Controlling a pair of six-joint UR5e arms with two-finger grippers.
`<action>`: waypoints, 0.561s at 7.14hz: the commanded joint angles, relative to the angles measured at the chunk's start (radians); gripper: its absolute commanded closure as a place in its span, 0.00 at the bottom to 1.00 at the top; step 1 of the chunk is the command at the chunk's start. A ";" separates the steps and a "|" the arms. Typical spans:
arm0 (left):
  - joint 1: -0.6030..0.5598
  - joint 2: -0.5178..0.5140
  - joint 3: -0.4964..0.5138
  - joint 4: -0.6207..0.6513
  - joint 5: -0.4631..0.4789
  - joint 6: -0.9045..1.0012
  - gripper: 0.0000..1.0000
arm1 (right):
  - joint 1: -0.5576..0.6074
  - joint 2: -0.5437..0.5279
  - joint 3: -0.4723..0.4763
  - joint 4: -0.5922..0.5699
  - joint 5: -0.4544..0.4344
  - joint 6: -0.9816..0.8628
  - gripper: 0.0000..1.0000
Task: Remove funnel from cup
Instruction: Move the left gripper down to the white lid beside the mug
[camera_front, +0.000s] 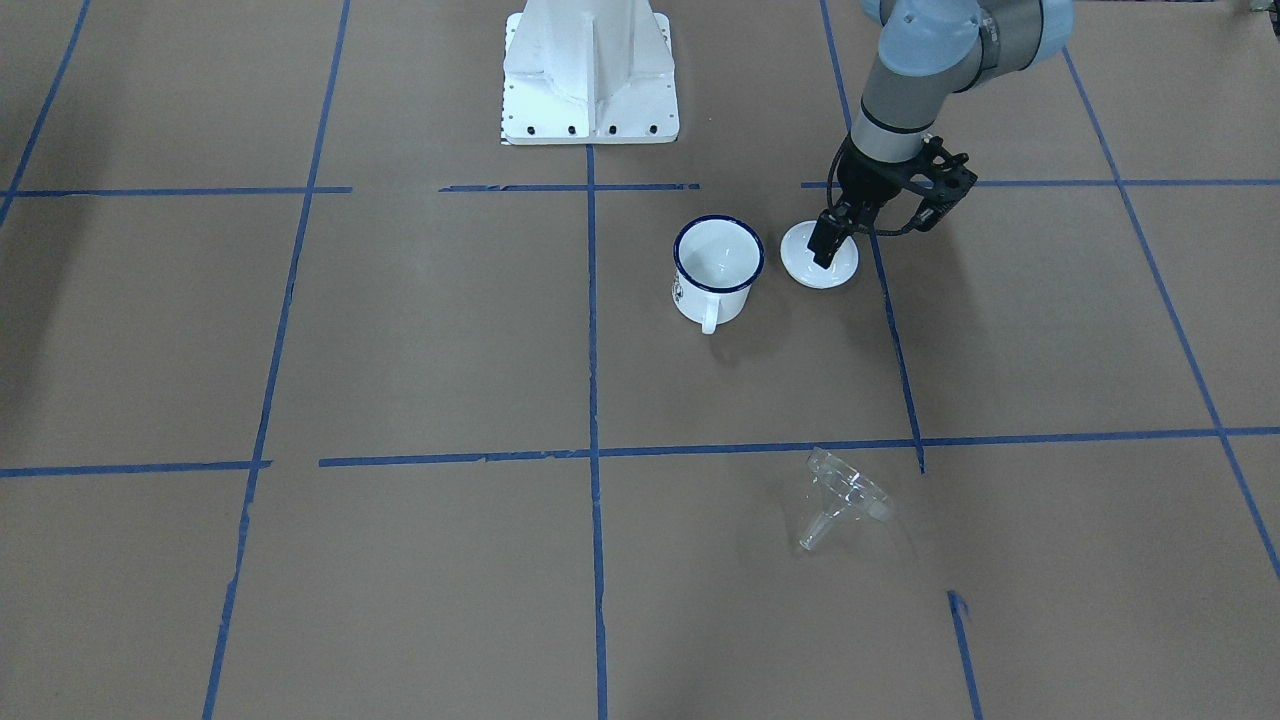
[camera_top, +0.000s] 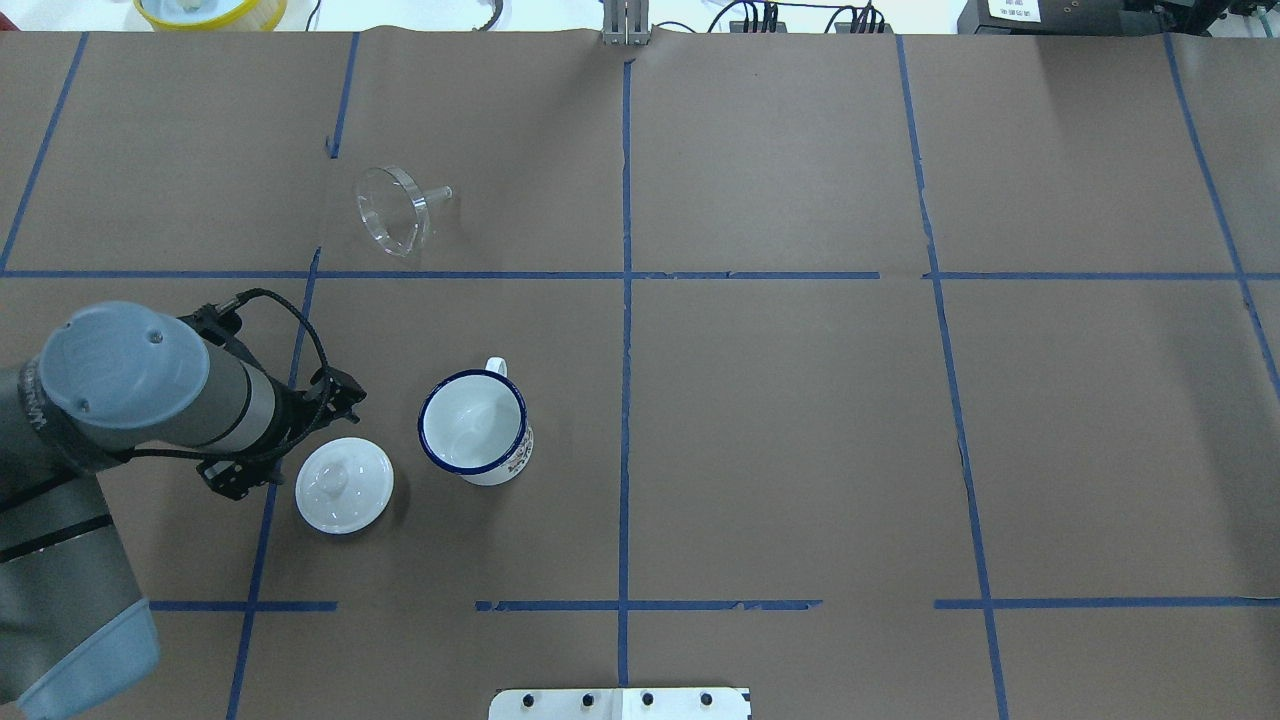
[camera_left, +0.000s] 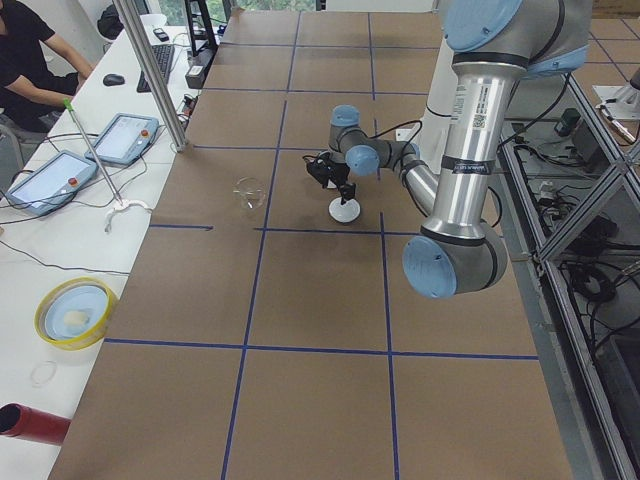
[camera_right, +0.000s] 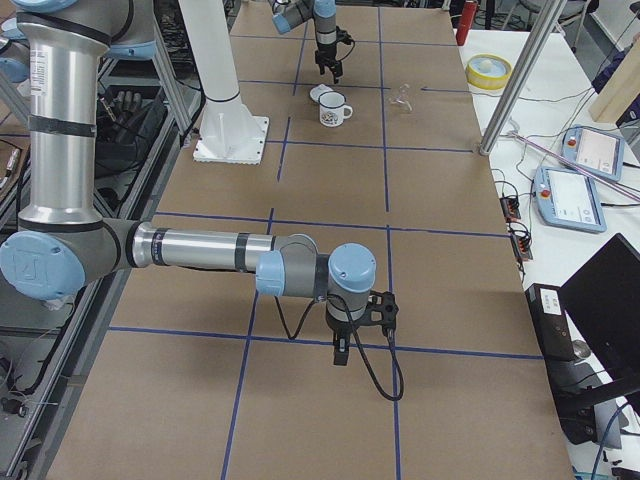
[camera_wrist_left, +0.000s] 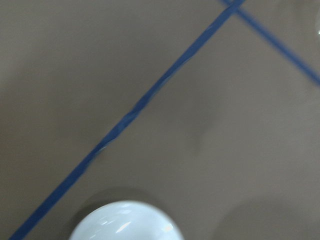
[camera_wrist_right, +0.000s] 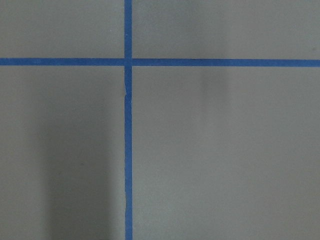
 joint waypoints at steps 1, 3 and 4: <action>0.057 0.028 -0.020 -0.001 0.041 -0.047 0.02 | 0.000 0.000 0.000 0.000 0.000 0.000 0.00; 0.076 -0.001 0.026 -0.068 0.098 -0.049 0.02 | 0.000 0.000 0.000 0.000 0.000 0.000 0.00; 0.076 -0.034 0.068 -0.070 0.101 -0.046 0.03 | 0.000 0.000 0.000 0.000 0.000 0.000 0.00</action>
